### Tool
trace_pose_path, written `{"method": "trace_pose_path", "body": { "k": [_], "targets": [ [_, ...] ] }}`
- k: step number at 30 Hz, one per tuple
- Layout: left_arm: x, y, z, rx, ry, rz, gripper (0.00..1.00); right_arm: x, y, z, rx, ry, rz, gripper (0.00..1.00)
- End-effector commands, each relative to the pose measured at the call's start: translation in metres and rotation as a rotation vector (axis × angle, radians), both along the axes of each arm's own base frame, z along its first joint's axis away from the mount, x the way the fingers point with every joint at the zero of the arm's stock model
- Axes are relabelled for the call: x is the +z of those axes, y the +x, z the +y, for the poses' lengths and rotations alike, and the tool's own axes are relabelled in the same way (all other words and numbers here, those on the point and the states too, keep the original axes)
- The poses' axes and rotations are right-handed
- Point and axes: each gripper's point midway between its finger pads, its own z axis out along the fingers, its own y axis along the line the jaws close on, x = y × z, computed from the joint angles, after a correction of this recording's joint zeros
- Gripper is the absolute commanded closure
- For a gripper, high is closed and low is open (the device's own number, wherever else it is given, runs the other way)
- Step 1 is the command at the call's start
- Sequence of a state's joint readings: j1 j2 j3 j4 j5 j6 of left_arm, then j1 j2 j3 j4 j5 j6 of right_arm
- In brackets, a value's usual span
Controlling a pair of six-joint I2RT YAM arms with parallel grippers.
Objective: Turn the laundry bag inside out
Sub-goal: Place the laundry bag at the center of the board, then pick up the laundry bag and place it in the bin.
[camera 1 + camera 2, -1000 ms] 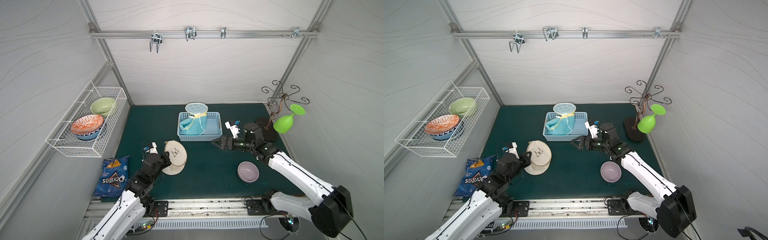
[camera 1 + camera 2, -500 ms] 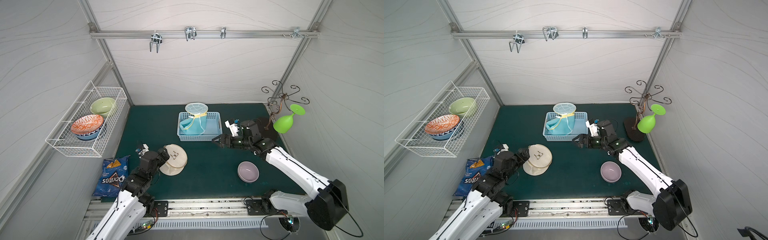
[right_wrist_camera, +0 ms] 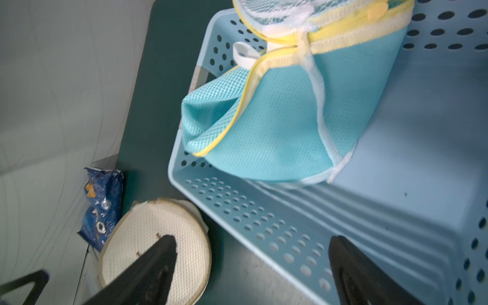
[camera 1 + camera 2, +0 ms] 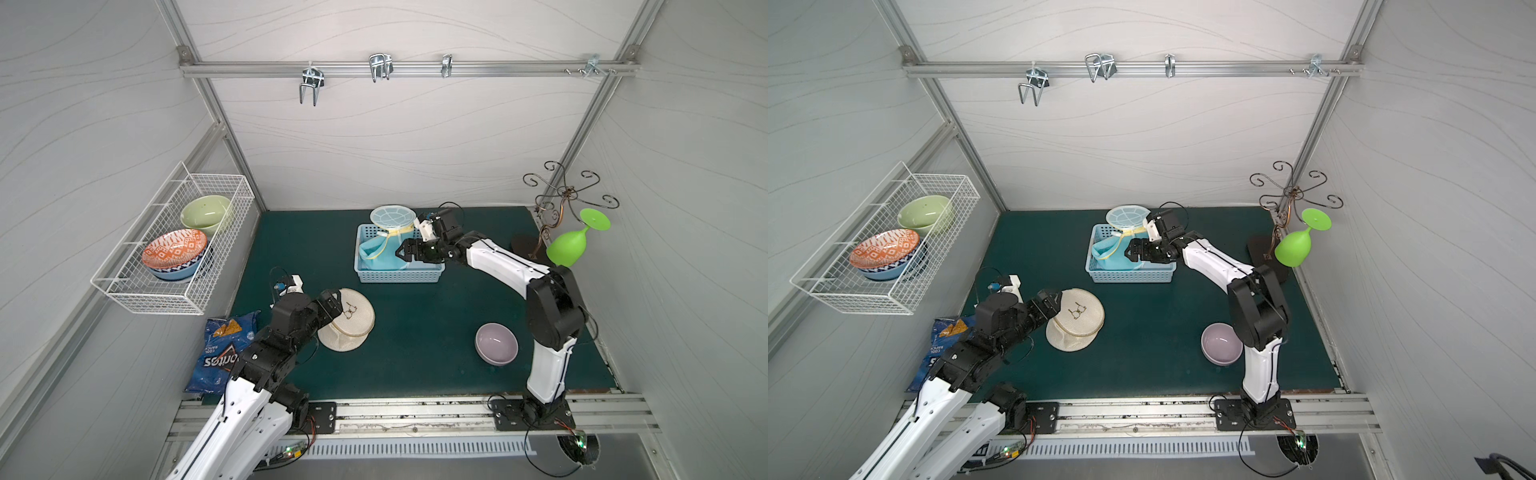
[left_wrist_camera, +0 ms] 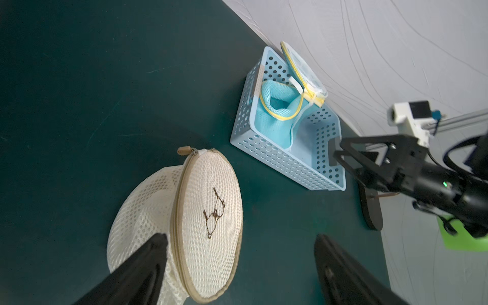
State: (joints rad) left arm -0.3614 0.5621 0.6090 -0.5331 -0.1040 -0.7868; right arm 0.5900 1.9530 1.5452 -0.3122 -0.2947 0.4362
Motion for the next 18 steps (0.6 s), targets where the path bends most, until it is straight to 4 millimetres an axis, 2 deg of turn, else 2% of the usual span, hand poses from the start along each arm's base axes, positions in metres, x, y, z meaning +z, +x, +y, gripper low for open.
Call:
{"method": "trace_pose_path", "body": {
  "k": [1,5,9,11,16,18],
  "targets": [
    [0.03,-0.002,0.002,-0.023,0.015,-0.083,0.1,0.004,0.012,0.013,0.004,-0.033,-0.015,0.07],
    [0.031,-0.002,0.005,-0.028,0.066,-0.077,0.1,-0.003,0.012,0.034,-0.005,-0.123,-0.069,0.04],
    [0.03,0.003,-0.003,-0.067,0.064,-0.079,0.12,0.001,0.023,0.048,-0.042,-0.101,-0.077,0.06],
    [0.028,0.003,-0.003,-0.071,0.068,-0.074,0.14,-0.003,0.032,0.046,-0.088,-0.144,-0.053,0.11],
    [0.029,0.002,-0.006,-0.082,0.055,-0.078,0.13,0.0,0.069,0.018,-0.251,-0.135,-0.023,0.12],
    [0.029,0.002,-0.006,-0.085,0.054,-0.075,0.13,-0.004,0.074,0.016,-0.246,-0.133,0.021,0.12]
  ]
}}
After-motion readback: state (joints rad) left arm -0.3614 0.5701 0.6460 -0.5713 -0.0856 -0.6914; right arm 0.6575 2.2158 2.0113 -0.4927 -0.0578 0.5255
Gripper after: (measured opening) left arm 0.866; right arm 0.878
